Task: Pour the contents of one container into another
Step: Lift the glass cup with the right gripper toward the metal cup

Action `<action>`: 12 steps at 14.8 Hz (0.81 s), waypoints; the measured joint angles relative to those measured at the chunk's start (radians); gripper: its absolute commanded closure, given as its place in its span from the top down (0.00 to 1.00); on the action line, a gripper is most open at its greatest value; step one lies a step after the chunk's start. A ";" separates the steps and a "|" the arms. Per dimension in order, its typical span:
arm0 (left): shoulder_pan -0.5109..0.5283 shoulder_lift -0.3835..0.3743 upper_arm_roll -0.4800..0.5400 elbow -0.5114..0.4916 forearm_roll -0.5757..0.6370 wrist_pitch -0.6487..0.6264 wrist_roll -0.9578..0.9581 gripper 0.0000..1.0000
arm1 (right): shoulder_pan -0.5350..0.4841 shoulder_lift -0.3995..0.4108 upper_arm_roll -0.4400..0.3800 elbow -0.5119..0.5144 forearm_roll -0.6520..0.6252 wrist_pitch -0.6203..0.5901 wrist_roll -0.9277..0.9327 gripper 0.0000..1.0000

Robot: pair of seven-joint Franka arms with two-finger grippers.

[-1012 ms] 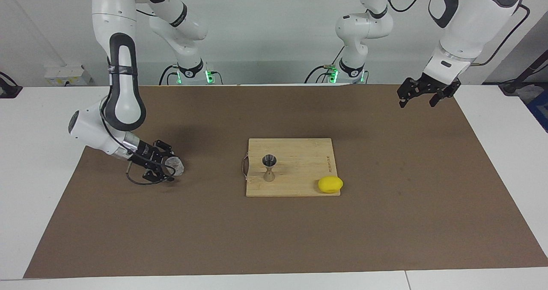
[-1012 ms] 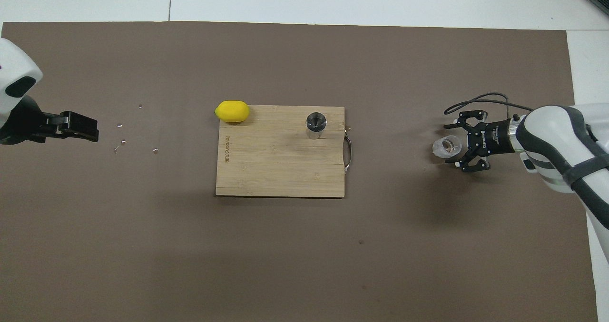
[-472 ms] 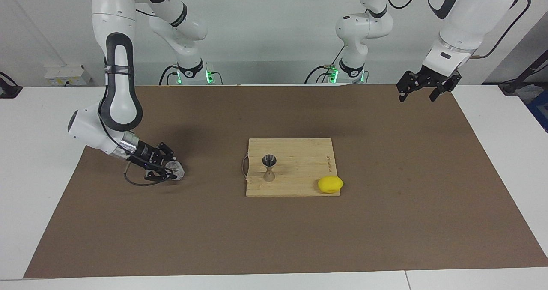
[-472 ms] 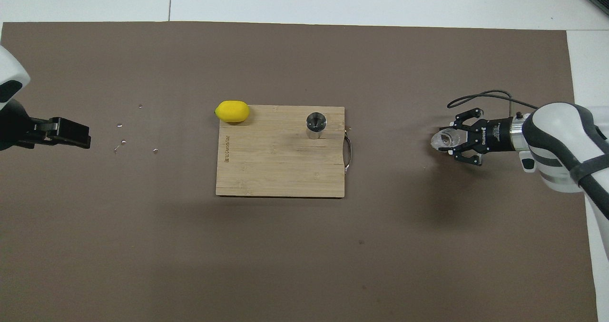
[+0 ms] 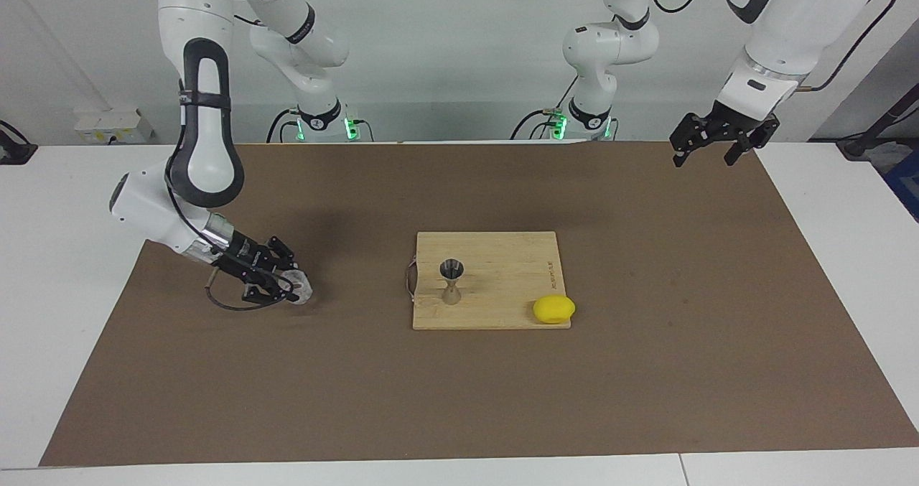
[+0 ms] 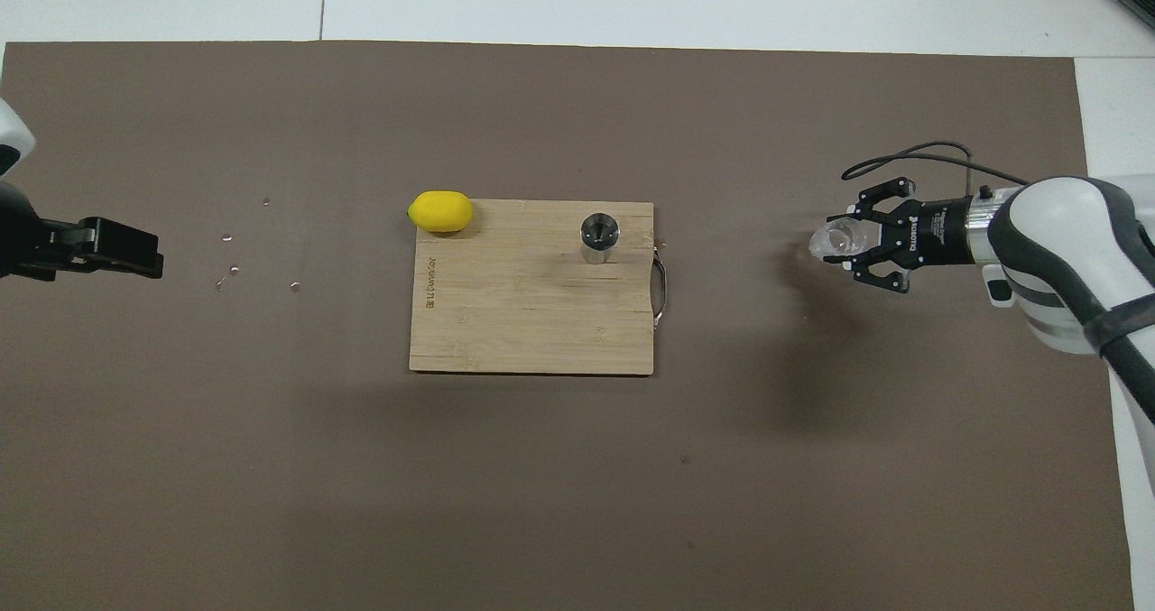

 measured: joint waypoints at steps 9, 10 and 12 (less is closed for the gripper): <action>0.000 0.000 -0.003 0.001 -0.012 -0.015 -0.036 1.00 | 0.209 -0.010 0.002 0.132 -0.105 0.000 0.122 0.00; 0.000 0.000 -0.003 0.002 -0.012 -0.021 -0.033 1.00 | 0.229 -0.010 0.002 0.143 -0.124 -0.002 0.122 0.00; 0.000 0.000 -0.003 0.001 -0.012 -0.022 -0.028 1.00 | 0.267 -0.010 0.002 0.169 -0.165 -0.017 0.125 0.00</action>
